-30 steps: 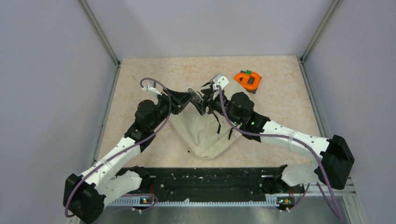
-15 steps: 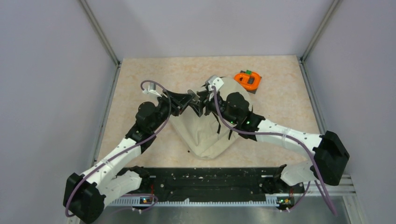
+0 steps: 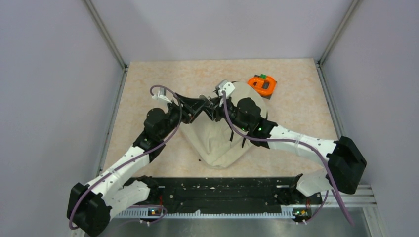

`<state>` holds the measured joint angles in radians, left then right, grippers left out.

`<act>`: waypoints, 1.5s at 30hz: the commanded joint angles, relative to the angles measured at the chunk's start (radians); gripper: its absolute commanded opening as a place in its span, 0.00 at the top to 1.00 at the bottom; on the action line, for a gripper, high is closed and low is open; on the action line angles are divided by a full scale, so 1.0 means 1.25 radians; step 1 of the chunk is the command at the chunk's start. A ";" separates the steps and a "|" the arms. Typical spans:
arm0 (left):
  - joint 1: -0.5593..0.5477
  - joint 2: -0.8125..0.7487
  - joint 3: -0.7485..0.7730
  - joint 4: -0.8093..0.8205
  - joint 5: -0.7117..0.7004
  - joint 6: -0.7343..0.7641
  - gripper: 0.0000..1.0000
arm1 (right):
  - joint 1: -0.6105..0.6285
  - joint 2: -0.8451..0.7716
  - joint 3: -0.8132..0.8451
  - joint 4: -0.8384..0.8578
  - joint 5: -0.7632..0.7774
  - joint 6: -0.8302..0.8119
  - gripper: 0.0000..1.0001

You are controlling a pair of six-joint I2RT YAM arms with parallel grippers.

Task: Pack the student bag
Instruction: Place the stationery in the student bag.

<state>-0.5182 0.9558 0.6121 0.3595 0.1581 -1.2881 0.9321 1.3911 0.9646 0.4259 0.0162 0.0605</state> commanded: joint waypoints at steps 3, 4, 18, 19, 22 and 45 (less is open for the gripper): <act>0.003 -0.014 0.076 -0.166 -0.039 0.157 0.12 | -0.049 -0.041 0.006 0.022 0.041 0.017 0.98; 0.005 -0.018 0.088 -0.211 -0.060 0.185 0.11 | -0.066 -0.050 -0.001 0.013 0.039 0.022 0.98; 0.221 -0.061 -0.060 -0.349 -0.047 0.243 0.06 | -0.313 0.000 -0.001 -0.273 -0.240 0.054 1.00; 0.226 -0.057 -0.068 -0.347 -0.050 0.251 0.07 | -0.314 0.007 0.004 -0.282 -0.279 0.037 1.00; 0.237 -0.021 -0.083 -0.335 -0.063 0.271 0.14 | -0.314 0.036 0.026 -0.312 -0.394 0.000 1.00; 0.253 0.459 0.140 -0.030 0.197 0.443 0.63 | -0.247 0.254 0.180 -0.403 -0.655 -0.099 0.98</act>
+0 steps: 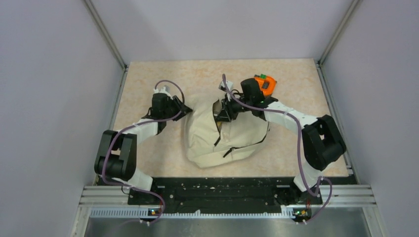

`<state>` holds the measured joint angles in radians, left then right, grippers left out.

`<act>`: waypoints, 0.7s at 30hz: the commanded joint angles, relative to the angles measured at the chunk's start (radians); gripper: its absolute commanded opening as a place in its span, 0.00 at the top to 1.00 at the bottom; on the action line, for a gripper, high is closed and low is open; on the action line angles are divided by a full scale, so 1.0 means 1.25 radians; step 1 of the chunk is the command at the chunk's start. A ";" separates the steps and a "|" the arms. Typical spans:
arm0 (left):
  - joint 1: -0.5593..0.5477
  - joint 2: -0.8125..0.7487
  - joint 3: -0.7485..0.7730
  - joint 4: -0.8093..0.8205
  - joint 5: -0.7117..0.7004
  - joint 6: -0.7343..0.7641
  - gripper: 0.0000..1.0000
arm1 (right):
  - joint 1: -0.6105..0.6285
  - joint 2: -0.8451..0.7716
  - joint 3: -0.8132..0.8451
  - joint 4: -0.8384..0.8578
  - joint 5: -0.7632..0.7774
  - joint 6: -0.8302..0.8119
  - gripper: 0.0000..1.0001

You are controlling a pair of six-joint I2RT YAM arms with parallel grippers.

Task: Pack the student bag
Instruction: Place the stationery in the student bag.

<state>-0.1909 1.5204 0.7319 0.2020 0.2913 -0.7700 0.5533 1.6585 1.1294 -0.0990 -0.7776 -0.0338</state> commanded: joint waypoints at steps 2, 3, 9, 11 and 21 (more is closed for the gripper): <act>-0.009 0.000 0.040 0.087 0.086 0.041 0.63 | 0.067 0.050 0.041 0.063 0.012 -0.004 0.96; -0.009 -0.009 0.036 0.077 0.081 0.045 0.61 | 0.072 0.055 0.039 0.073 0.038 0.006 0.95; -0.009 -0.135 -0.017 -0.004 0.014 0.137 0.39 | 0.081 0.052 0.020 0.159 0.254 0.113 0.93; -0.009 -0.184 -0.022 -0.034 -0.004 0.161 0.34 | 0.082 0.035 0.003 0.192 0.311 0.151 0.93; -0.031 -0.242 -0.023 0.005 0.075 0.139 0.28 | 0.127 0.033 -0.044 0.370 0.449 0.226 0.89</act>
<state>-0.2085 1.1931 0.7040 0.1585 0.3283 -0.5953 0.6659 1.7199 1.1141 0.1547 -0.3111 0.2016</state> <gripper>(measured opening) 0.720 0.315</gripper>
